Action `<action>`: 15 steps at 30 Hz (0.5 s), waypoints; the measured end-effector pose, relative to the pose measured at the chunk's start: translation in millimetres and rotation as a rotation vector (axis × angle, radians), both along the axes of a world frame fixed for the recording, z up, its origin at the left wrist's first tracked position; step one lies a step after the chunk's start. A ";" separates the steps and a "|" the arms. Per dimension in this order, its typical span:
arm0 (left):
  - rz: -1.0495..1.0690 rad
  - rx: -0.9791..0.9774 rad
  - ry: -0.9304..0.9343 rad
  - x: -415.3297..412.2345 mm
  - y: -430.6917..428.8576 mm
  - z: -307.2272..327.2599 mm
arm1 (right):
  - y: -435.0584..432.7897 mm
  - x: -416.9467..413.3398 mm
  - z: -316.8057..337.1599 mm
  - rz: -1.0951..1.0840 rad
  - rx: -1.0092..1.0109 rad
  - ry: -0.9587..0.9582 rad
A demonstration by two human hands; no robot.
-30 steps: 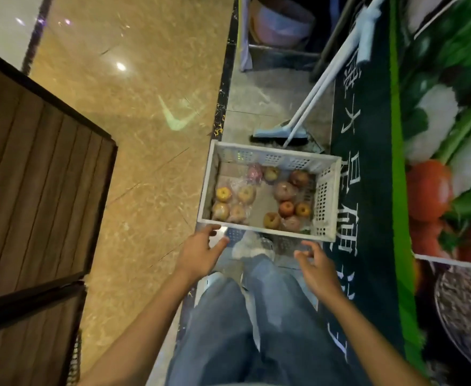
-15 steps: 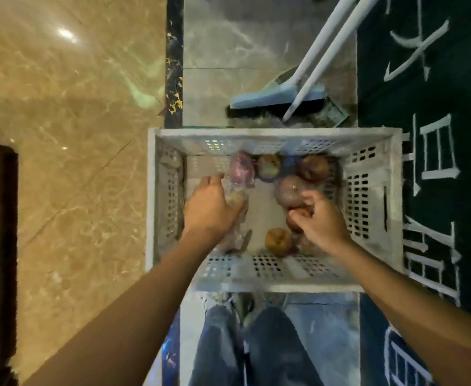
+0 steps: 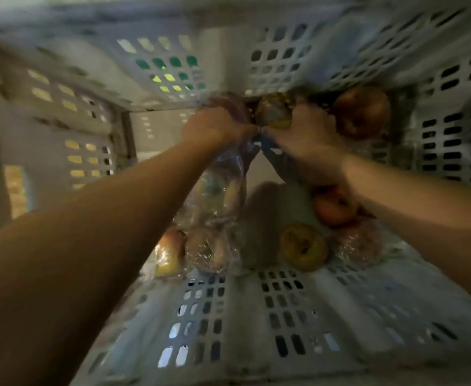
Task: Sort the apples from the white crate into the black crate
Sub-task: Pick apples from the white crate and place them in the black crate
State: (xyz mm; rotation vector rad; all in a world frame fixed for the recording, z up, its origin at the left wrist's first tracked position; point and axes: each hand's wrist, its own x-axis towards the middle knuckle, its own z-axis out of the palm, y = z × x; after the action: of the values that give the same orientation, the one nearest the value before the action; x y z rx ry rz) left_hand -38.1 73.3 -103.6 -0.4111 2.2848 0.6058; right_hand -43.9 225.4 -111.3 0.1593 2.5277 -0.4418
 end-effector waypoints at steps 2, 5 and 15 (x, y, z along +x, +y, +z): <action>-0.006 0.065 -0.001 -7.2 -1.3 -7.9 | 0.7 -6.2 -1.4 0.022 0.054 -0.018; 0.084 0.186 0.002 -13.9 -3.2 -14.1 | 0.9 -9.1 -1.5 0.033 0.074 -0.073; 0.396 0.318 0.018 -10.2 -6.1 35.8 | 15.7 12.4 41.2 -0.270 -0.090 0.020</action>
State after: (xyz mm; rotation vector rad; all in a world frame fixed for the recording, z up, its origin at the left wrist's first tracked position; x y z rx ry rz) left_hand -48.2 67.2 -67.8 -0.7062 2.0846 1.1552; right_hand -31.4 241.1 -70.1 0.4664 2.5092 -0.6643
